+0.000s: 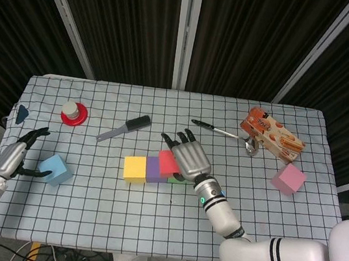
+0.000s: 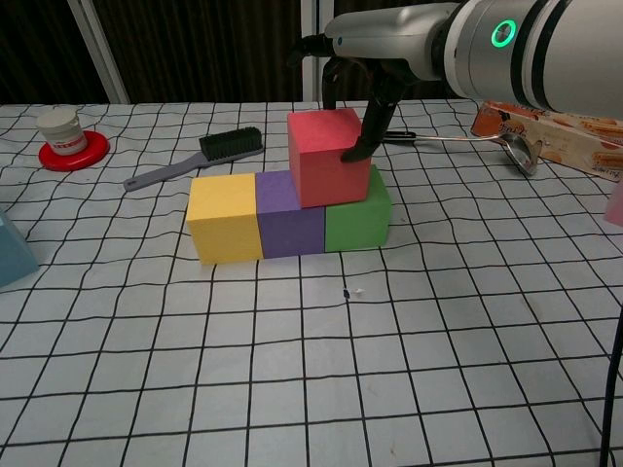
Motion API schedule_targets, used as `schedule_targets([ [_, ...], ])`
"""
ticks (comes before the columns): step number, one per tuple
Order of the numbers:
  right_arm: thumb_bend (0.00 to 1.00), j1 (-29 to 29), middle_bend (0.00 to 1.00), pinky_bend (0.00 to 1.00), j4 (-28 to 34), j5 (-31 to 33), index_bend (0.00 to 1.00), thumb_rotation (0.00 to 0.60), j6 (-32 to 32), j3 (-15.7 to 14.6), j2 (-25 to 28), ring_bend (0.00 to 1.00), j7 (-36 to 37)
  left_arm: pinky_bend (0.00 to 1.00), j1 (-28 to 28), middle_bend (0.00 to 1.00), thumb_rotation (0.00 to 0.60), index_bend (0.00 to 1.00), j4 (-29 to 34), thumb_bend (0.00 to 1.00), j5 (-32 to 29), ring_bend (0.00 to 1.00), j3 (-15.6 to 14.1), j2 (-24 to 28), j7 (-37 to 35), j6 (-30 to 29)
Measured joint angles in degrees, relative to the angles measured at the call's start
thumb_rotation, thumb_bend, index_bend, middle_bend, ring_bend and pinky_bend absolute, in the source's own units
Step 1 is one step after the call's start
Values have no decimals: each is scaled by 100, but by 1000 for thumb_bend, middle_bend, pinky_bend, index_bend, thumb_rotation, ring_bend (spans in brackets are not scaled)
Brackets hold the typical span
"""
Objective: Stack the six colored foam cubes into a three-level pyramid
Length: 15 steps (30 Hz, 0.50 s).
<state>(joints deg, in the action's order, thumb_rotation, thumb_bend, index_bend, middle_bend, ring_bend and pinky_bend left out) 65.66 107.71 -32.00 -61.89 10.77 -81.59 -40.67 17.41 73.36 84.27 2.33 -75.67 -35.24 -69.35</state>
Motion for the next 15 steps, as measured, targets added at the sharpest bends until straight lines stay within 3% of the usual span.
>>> schedule_targets([
  [15,211,4,524,0,-58,51,0,600,-80,27,-124,92,-35,120,-2,120,600,62,-50,18,-3,58,-9,-18,-51,11],
])
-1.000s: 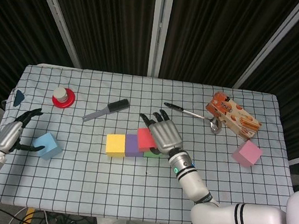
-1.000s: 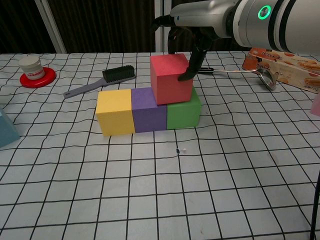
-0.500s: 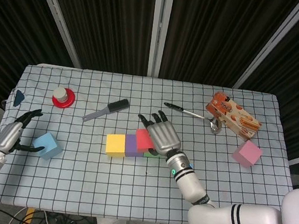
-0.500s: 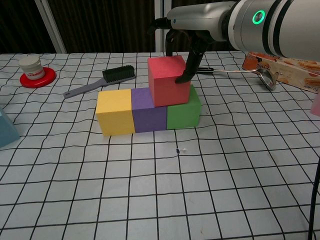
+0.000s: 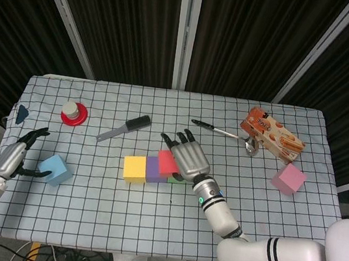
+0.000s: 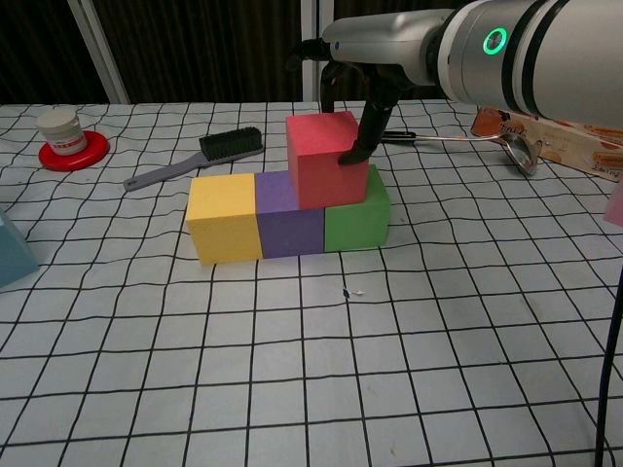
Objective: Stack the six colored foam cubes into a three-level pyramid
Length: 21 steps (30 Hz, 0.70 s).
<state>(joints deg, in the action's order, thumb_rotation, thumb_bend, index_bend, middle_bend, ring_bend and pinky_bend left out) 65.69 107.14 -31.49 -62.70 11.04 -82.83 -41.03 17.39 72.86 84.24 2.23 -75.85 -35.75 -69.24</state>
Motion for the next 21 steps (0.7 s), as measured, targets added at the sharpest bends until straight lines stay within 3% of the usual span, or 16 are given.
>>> schedule_targets([
  [21,211,15,527,0,85,195,0,600,-338,110,-181,92,-230,120,25,120,600,62,-49,18,50,58,-36,16,-112,40],
])
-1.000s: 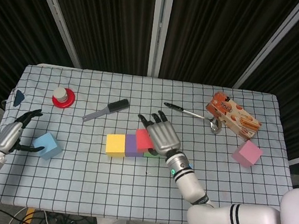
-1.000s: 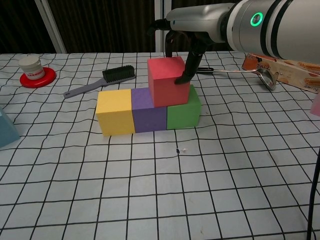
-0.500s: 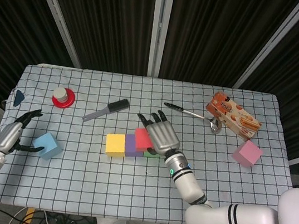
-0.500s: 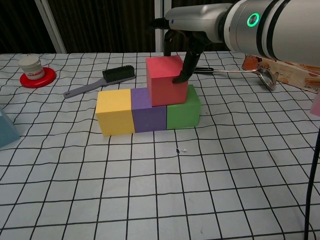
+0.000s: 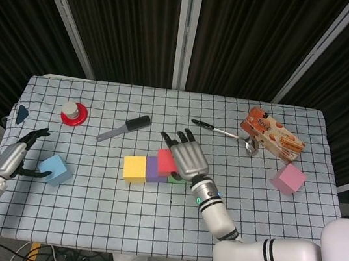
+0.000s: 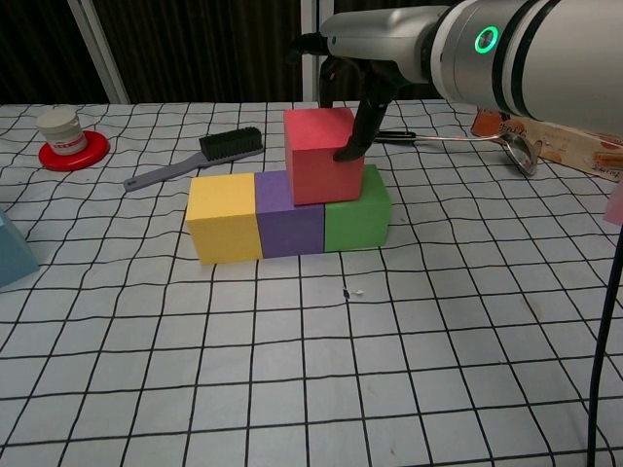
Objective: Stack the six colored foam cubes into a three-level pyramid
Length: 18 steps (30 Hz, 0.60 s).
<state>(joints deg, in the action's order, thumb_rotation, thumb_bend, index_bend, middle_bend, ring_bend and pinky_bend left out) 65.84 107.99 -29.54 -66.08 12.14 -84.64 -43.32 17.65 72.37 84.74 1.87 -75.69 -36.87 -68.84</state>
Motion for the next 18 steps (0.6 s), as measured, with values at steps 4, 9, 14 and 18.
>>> schedule_targets([
  [4,211,5,527,0,9,35,0,600,-18,8,-31,92,-38,120,7,120,600,62,-3,19,6,58,-4,7,-14,6],
  [9,211,21,528,0,27,78,0,600,6,34,-23,92,-74,120,8,120,600,62,-10,19,5,58,-9,10,-25,10],
  [14,211,24,527,0,39,103,0,600,-37,42,-50,92,-108,120,9,120,600,61,-18,18,14,58,-16,9,-56,10],
  [18,211,26,527,0,44,108,0,600,-75,40,-79,92,-147,120,8,120,600,61,-23,18,26,58,-25,15,-81,2],
])
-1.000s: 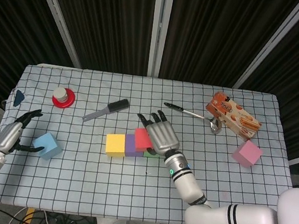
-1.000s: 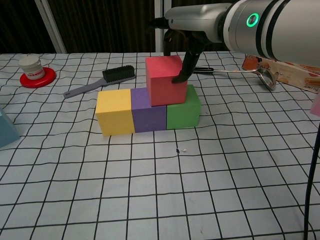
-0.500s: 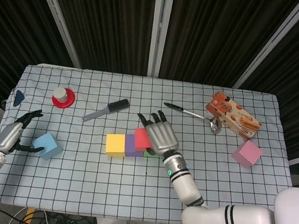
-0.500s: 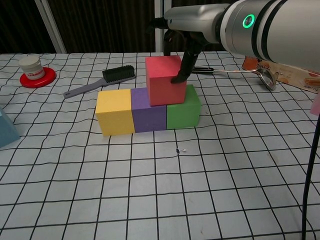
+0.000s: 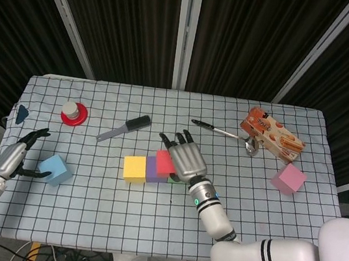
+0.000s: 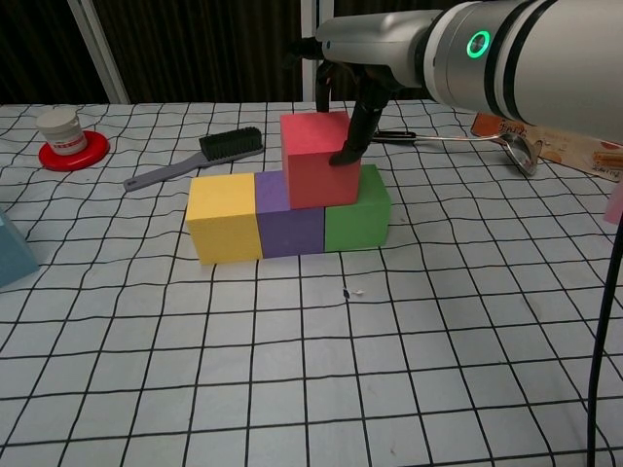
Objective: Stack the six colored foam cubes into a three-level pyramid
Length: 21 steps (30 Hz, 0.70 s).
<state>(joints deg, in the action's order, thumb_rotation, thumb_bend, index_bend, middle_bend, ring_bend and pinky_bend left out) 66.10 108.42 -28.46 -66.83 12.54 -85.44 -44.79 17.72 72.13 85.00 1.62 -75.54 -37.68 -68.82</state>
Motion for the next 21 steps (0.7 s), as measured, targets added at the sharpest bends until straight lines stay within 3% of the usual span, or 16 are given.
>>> schedule_targets([
  [15,212,8,524,0,-69,88,0,600,-37,6,-86,92,-95,120,0,120,600,62,-37,18,18,58,-23,-10,-47,-4],
  [18,186,1,475,0,-76,106,0,600,-7,5,-89,90,-87,120,-6,120,600,62,-41,18,17,58,-24,-11,-60,-13],
  [21,134,-14,365,0,-69,119,0,600,67,22,-63,71,-22,120,-11,120,600,62,-51,19,15,58,-26,-15,-67,-19],
])
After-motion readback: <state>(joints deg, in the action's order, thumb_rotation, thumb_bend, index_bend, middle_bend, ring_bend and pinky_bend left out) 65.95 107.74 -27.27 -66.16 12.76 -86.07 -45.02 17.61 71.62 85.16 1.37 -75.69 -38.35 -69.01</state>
